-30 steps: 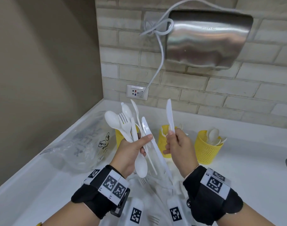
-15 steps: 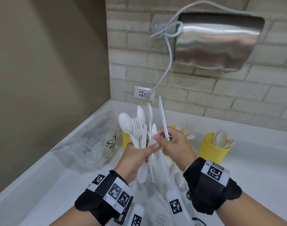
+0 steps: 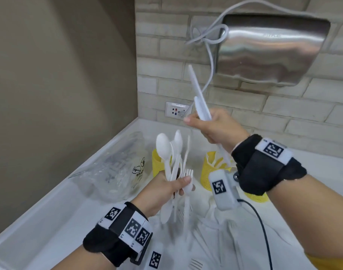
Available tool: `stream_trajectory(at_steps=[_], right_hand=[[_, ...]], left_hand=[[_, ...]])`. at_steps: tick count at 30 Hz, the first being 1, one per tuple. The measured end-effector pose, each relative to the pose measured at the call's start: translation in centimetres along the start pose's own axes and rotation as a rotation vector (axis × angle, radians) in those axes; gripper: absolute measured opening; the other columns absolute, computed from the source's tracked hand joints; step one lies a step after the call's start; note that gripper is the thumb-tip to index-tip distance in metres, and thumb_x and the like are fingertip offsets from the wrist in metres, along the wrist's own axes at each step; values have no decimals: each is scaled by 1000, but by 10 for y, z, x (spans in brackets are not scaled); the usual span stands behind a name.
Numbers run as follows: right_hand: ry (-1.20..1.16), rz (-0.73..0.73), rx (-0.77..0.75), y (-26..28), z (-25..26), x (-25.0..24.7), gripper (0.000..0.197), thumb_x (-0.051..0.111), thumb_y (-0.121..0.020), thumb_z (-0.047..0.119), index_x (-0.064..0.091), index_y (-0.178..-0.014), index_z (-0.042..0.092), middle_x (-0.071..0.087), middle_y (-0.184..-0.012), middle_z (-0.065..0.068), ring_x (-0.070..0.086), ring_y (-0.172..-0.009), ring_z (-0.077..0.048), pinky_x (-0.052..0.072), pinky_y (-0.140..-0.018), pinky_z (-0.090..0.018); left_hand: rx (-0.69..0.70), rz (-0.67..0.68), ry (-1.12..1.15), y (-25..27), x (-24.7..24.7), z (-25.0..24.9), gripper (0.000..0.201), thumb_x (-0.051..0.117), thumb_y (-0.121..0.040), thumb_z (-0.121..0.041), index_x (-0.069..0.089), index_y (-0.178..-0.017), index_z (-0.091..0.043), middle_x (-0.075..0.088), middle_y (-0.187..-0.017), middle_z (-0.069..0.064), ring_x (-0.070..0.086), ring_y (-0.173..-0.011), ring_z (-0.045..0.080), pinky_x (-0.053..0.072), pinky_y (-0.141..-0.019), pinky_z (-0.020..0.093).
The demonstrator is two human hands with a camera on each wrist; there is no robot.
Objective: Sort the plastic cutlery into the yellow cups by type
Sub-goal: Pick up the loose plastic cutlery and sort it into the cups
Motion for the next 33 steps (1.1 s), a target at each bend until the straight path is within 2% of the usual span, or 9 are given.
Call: stream_trajectory(at_steps=[4,8,12,15,18,22,25,28,33], right_hand=[[358,185,81,-16,4,17,28,70,-79,33,61,-70,7,35,-40,9,29,-41,-12,26,-41,-20],[594,344,163,-17,-2,22,37,66,-81,39,44,-62,15,41,-51,1,34,-45,-15,31,-48,-24],[344,491,141,-12,-4,34,31,63,-86,26,51,-61,12,37,-39,11,30,-37,-7,27,-41,-17],[77,630,140,-5,-8,46,13,56,-89,16,65,-85,7,39,-47,9,29,-40,-4,20,-39,-15],[-102,706,187,-2,-15,50,14,54,-87,11,63,-95,4,43,-49,7,31,-38,-2,20,-36,-14],[-203,700,190,0,-21,52,17,48,-89,15,51,-76,3,41,-38,10,27,-31,1,18,-34,-13],[-262,627,160,-5,-27,50,27,52,-86,24,44,-67,7,40,-39,8,26,-30,-1,19,-32,-11],[-343,565,161,-8,-35,46,36,47,-88,31,51,-59,11,35,-55,-5,27,-33,-2,20,-33,-12],[-385,543,230,-6,-43,52,25,41,-93,29,52,-81,11,44,-45,8,28,-35,0,12,-37,-14]], left_hand=[[-7,101,-93,5,2,-2,16,59,-89,-17,64,-74,-18,71,-69,-5,50,-63,13,37,-66,28],[-11,149,-114,7,-3,4,12,58,-90,-14,61,-78,-15,70,-68,-5,52,-65,13,37,-62,25],[-39,191,-46,9,-4,5,11,58,-88,-10,61,-78,-12,70,-66,-4,62,-65,8,46,-66,19],[-62,249,27,11,-3,3,14,55,-89,-7,61,-76,-9,69,-65,-4,64,-65,6,49,-68,18],[-63,339,112,13,4,0,12,66,-82,-18,64,-72,-11,66,-64,-2,63,-64,9,50,-66,21],[-57,429,130,18,12,-1,31,79,-65,-42,67,-71,-14,66,-66,3,61,-65,18,50,-71,30],[-52,479,154,22,17,-5,28,76,-69,-43,67,-70,-17,64,-66,0,59,-62,15,48,-66,25],[-37,525,150,25,18,-6,24,73,-73,-41,66,-72,-18,63,-66,-2,59,-63,14,47,-66,25],[-50,508,291,27,4,0,23,80,-67,-33,67,-72,-15,62,-63,-1,60,-59,14,49,-62,24]])
Point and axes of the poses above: each hand's wrist, its own y-axis away from the middle knuckle, its own x-axis out of the palm, z = x × y, the point moved 9 cm from there along -y, towards the middle knuckle
